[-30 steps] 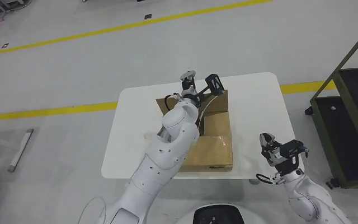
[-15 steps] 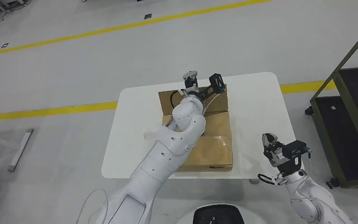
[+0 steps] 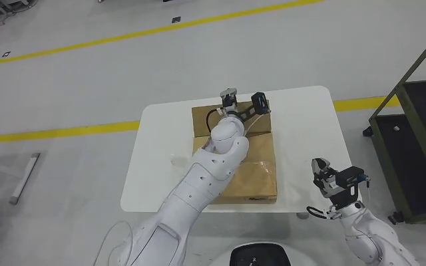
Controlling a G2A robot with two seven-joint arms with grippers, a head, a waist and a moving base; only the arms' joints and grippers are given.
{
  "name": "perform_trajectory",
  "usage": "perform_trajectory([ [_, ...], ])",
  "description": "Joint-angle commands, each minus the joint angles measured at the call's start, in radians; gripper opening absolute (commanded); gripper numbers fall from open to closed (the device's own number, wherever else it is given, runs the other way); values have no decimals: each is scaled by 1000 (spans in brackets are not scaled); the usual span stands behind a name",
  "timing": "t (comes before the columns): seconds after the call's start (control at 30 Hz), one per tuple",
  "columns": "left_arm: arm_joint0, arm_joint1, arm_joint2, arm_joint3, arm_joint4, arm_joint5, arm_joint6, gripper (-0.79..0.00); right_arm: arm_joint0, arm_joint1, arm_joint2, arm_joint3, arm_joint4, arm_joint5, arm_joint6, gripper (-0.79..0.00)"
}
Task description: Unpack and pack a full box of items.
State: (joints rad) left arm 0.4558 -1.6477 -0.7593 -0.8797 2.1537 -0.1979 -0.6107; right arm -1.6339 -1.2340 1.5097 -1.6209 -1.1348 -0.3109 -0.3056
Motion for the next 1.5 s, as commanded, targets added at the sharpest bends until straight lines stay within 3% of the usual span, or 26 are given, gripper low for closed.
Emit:
perform_trajectory([
  [0.0,5,-1,-15,-5,-20,4,4,0,-1,-1,-2,3,31,-8,-2,-785],
  [0.17,49,12,-107,-67,-141,-30,46,0,0,1,14,-5,61,-57,-5,-785],
  [0.23,79,25,-151,-120,-173,-72,47,0,2,4,26,-13,45,-67,5,-785],
  [0.3,131,40,-233,-181,-308,-155,67,0,3,9,37,-27,-7,-71,19,-785],
  [0.53,322,105,-437,-518,-351,-336,-11,0,5,23,66,-86,-61,-184,70,-785],
  [0.73,488,142,-569,-756,-423,-501,-75,0,17,43,87,-129,-97,-370,196,-785],
  [0.83,533,164,-628,-815,-438,-657,-95,0,39,53,83,-130,-104,-466,290,-785],
  [1.0,591,189,-736,-860,-511,-747,-63,0,73,60,61,-135,-94,-530,357,-785],
  [1.13,619,201,-772,-896,-553,-776,-65,0,79,62,53,-132,-92,-541,356,-785],
  [1.47,619,201,-772,-896,-553,-776,-65,0,81,62,55,-148,-96,-522,350,-785],
])
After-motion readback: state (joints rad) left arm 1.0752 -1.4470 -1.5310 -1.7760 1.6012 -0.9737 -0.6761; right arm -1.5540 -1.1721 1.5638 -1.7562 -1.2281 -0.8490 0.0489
